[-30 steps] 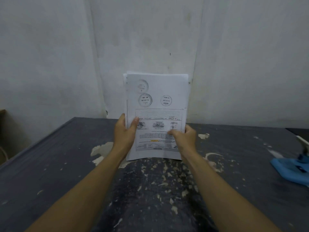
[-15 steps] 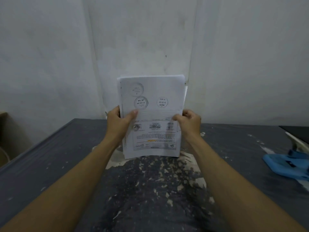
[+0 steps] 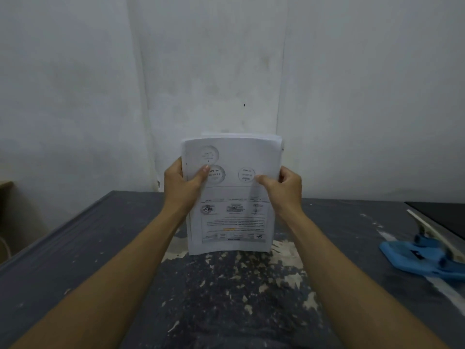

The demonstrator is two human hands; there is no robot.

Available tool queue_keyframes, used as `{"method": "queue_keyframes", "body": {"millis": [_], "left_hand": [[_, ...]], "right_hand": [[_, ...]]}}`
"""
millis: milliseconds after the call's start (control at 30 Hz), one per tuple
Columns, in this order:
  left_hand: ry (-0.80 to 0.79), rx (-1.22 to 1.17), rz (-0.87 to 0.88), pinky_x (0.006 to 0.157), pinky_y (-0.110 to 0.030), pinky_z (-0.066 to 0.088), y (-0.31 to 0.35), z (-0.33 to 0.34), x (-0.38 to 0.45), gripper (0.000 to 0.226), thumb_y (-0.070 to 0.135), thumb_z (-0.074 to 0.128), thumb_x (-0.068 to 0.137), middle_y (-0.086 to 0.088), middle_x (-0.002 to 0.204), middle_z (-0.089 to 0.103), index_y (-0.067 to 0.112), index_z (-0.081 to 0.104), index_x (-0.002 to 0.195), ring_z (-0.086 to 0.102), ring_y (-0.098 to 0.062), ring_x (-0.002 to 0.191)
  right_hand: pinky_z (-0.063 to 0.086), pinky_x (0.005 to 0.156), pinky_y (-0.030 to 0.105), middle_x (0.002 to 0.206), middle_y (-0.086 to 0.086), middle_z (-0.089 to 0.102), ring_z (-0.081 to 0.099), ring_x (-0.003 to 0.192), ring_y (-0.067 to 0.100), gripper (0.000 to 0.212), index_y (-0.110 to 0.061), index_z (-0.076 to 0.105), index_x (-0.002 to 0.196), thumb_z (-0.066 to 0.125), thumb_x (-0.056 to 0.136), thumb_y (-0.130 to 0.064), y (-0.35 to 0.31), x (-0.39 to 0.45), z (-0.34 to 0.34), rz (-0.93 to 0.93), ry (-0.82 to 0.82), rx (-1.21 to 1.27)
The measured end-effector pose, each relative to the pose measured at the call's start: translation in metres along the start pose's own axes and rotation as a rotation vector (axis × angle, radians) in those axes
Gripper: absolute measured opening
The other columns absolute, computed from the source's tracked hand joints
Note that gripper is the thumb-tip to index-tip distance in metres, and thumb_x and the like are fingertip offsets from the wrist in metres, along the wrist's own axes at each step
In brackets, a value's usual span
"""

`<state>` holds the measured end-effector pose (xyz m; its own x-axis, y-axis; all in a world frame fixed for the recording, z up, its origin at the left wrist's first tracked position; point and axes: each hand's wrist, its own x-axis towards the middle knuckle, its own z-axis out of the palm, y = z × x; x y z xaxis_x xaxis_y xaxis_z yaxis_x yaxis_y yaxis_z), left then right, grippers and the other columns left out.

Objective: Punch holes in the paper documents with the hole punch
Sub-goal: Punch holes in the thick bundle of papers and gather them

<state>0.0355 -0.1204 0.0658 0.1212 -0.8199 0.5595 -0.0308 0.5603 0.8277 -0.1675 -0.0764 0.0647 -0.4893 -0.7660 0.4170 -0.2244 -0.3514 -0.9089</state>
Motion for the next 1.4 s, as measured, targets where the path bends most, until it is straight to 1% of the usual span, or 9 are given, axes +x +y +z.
{"method": "queue_keyframes", "body": {"millis": [167,400,667,833,1033,1133,1267,1333,1400], "left_hand": [[-0.063,-0.054,-0.07,0.063,-0.026,0.06,0.005,-0.008,-0.003,0.025,0.022,0.076,0.085,0.005,0.096,0.073,0.018,0.066,0.108,0.074,-0.011,0.08],[-0.079,-0.083,-0.04,0.066,-0.027,0.061,0.019,-0.012,0.002,0.029,0.023,0.078,0.083,0.003,0.099,0.072,0.016,0.065,0.109,0.072,-0.007,0.081],[-0.096,-0.116,-0.115,0.076,-0.026,0.056,0.02,-0.02,0.012,0.093,0.021,0.087,0.071,0.0,0.126,0.058,0.026,0.031,0.145,0.062,-0.014,0.106],[-0.183,-0.195,-0.141,0.066,-0.023,0.057,0.026,-0.022,0.015,0.046,0.02,0.085,0.065,-0.003,0.096,0.077,0.009,0.07,0.107,0.073,-0.019,0.087],[-0.145,-0.134,-0.098,0.067,-0.034,0.06,0.023,-0.01,0.012,0.039,0.019,0.085,0.074,-0.007,0.096,0.076,0.007,0.069,0.107,0.074,-0.023,0.083],[-0.127,-0.125,-0.085,0.069,-0.036,0.061,0.023,-0.011,0.011,0.039,0.02,0.086,0.072,-0.007,0.095,0.076,0.008,0.07,0.106,0.075,-0.023,0.083],[-0.148,-0.128,-0.096,0.07,-0.036,0.061,0.023,-0.014,0.011,0.039,0.02,0.086,0.071,-0.007,0.095,0.077,0.007,0.072,0.105,0.075,-0.024,0.084],[-0.153,-0.135,-0.099,0.07,-0.034,0.061,0.024,-0.014,0.011,0.035,0.017,0.086,0.071,-0.007,0.094,0.077,0.009,0.072,0.102,0.075,-0.024,0.084],[-0.158,-0.137,-0.097,0.069,-0.033,0.06,0.024,-0.014,0.011,0.031,0.016,0.086,0.071,-0.005,0.093,0.077,0.011,0.072,0.099,0.075,-0.023,0.084]], "right_hand": [[0.061,0.066,0.031,0.095,0.001,0.072,0.071,0.084,0.019,0.03,-0.012,0.068,0.099,0.084,0.074,-0.013,-0.013,0.003,-0.013,-0.002,-0.074,0.014],[0.061,0.064,0.03,0.097,0.004,0.069,0.068,0.08,0.016,0.046,-0.011,0.063,0.11,0.086,0.071,-0.01,-0.051,0.011,-0.017,-0.046,-0.091,0.135],[0.063,0.069,0.033,0.095,0.006,0.074,0.072,0.08,0.02,0.023,-0.012,0.071,0.095,0.081,0.076,-0.004,-0.046,0.007,-0.018,0.096,-0.182,0.189],[0.061,0.065,0.031,0.096,0.006,0.074,0.071,0.082,0.021,0.027,-0.01,0.072,0.099,0.082,0.074,-0.007,-0.043,0.007,-0.017,0.089,-0.155,0.201],[0.06,0.065,0.033,0.09,0.005,0.073,0.071,0.083,0.026,0.022,-0.013,0.07,0.092,0.082,0.073,-0.012,-0.039,0.0,-0.005,0.101,-0.106,0.171],[0.059,0.072,0.031,0.108,0.0,0.066,0.067,0.099,0.022,0.048,-0.017,0.057,0.115,0.081,0.074,-0.017,-0.035,0.0,-0.007,-0.038,-0.03,-0.034],[0.037,0.113,0.04,0.149,0.0,0.041,0.041,0.136,0.018,0.087,-0.02,0.029,0.15,0.072,0.074,-0.02,-0.038,-0.004,-0.018,-0.546,0.032,-0.391],[0.017,0.123,0.044,0.151,0.001,0.041,0.036,0.141,0.018,0.084,-0.016,0.033,0.15,0.067,0.074,-0.024,-0.046,0.0,-0.022,-0.714,-0.047,-0.576],[0.011,0.124,0.047,0.137,0.001,0.055,0.046,0.134,0.018,0.068,-0.013,0.05,0.139,0.063,0.074,-0.03,-0.055,0.002,-0.023,-0.784,-0.107,-0.749]]}}
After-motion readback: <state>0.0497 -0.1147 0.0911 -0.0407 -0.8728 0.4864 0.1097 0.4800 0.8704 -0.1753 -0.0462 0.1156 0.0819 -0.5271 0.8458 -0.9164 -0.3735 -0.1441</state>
